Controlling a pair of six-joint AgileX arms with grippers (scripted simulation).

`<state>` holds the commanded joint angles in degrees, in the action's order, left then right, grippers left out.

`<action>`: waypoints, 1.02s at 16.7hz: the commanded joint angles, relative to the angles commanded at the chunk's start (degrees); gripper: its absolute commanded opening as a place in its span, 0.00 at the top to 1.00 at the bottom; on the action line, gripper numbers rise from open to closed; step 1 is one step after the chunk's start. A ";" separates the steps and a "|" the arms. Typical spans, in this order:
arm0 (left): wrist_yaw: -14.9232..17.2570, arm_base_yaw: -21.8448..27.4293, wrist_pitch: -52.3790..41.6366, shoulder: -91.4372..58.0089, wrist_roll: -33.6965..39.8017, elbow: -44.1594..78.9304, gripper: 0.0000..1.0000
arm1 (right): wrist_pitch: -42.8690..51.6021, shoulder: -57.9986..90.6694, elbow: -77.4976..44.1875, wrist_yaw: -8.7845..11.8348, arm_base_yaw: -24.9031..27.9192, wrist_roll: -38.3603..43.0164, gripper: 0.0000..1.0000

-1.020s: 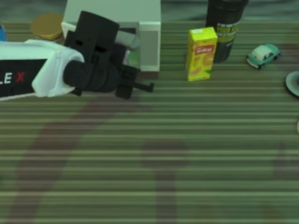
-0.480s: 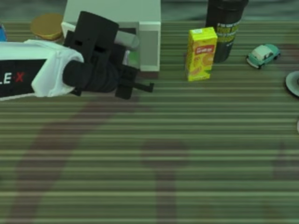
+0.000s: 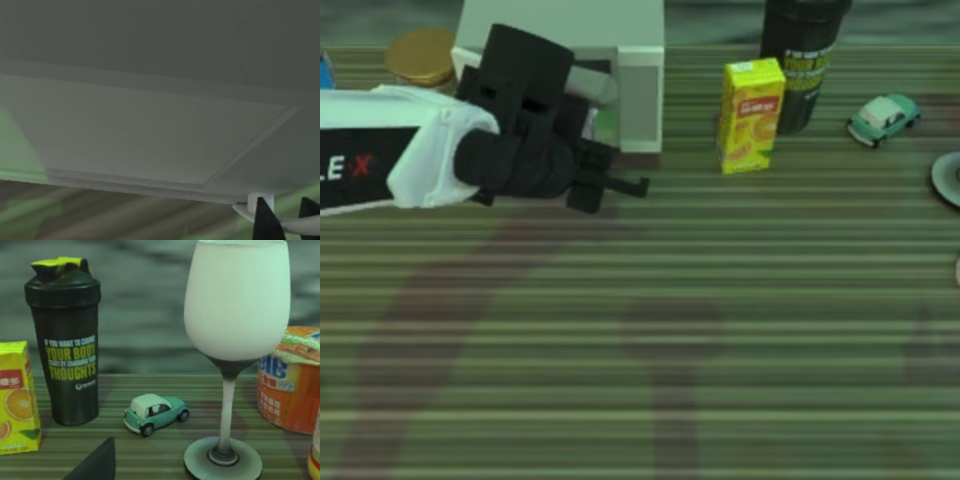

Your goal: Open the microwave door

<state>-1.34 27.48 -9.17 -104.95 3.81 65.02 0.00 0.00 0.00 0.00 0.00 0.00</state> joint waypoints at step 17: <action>3.30 -1.46 0.47 1.82 -3.82 -2.32 1.00 | 0.00 0.00 0.00 0.00 0.00 0.00 0.00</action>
<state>1.96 26.02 -8.71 -103.13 -0.01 62.70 0.00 0.00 0.00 0.00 0.00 0.00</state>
